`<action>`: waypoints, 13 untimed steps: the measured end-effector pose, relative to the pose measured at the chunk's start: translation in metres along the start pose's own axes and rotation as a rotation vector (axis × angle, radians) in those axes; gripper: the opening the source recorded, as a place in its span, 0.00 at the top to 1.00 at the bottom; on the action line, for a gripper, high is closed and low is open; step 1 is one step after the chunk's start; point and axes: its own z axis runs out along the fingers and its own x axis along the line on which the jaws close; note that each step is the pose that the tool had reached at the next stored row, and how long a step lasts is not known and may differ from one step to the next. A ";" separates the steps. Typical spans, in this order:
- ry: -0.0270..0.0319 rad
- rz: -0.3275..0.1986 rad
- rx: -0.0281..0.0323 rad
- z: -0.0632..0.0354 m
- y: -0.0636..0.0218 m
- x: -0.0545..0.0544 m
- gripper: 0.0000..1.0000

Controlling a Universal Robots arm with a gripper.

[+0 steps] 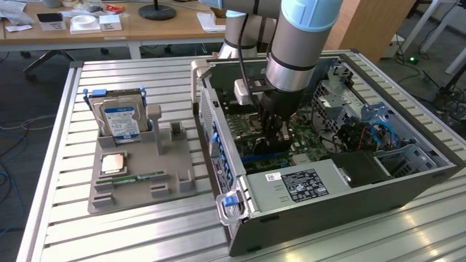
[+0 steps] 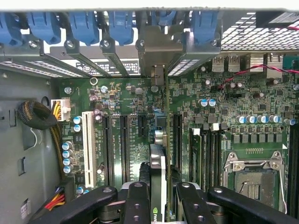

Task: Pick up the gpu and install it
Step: 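Insert the gpu into the slot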

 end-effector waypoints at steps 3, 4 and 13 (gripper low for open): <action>0.0004 0.001 -0.0001 0.0000 0.0001 0.000 0.73; 0.0001 0.002 0.0000 0.0006 0.0001 0.000 0.73; 0.0001 0.002 0.0000 0.0028 0.0001 0.000 0.73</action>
